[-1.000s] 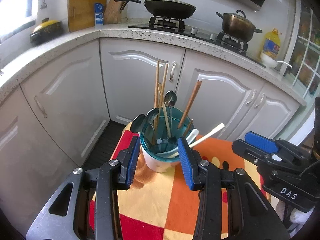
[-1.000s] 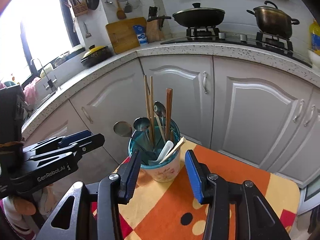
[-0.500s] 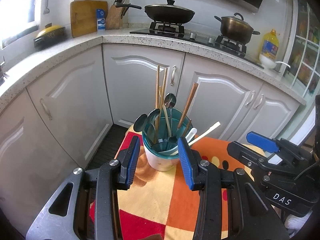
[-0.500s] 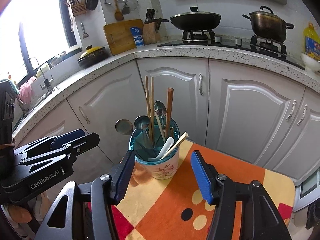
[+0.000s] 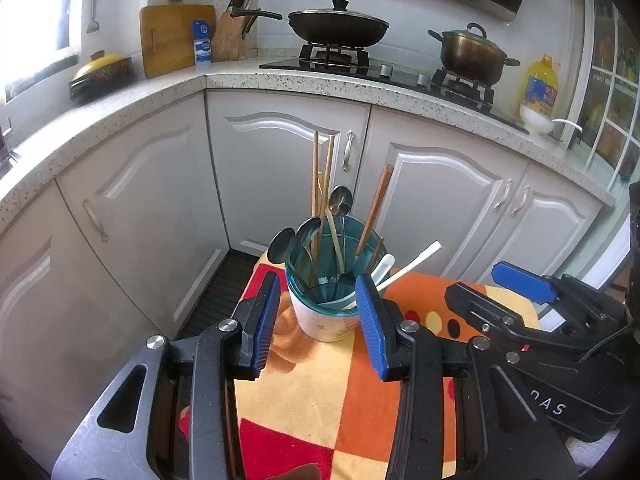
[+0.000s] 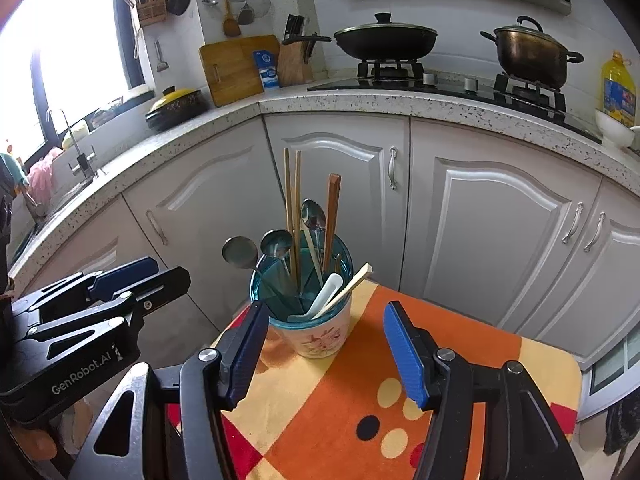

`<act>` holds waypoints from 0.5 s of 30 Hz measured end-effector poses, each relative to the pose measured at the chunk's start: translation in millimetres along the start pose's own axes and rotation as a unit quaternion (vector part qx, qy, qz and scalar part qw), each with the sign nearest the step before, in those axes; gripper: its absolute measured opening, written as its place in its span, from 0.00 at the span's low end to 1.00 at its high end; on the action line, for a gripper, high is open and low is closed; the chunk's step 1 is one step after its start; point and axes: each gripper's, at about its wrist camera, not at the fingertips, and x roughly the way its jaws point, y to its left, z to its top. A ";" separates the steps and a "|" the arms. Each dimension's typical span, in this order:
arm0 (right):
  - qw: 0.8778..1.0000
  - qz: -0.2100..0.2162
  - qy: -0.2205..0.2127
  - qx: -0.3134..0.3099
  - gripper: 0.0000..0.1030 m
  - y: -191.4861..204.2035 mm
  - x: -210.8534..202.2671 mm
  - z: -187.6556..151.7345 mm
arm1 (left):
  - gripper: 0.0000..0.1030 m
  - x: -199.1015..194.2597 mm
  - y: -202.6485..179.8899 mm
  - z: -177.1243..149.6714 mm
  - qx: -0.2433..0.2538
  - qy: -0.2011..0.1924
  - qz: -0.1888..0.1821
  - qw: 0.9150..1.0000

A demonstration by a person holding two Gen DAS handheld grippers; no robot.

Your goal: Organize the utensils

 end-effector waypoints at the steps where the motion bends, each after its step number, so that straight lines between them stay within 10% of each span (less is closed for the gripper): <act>1: 1.000 -0.001 0.001 -0.001 0.57 1.2 0.6 0.0 | 0.37 -0.2 0.1 -0.5 0.000 0.000 0.000 1.000; 15: 1.000 -0.005 0.011 -0.004 0.58 2.4 4.6 0.3 | 0.37 2.6 1.0 -1.3 -0.001 0.003 0.000 1.000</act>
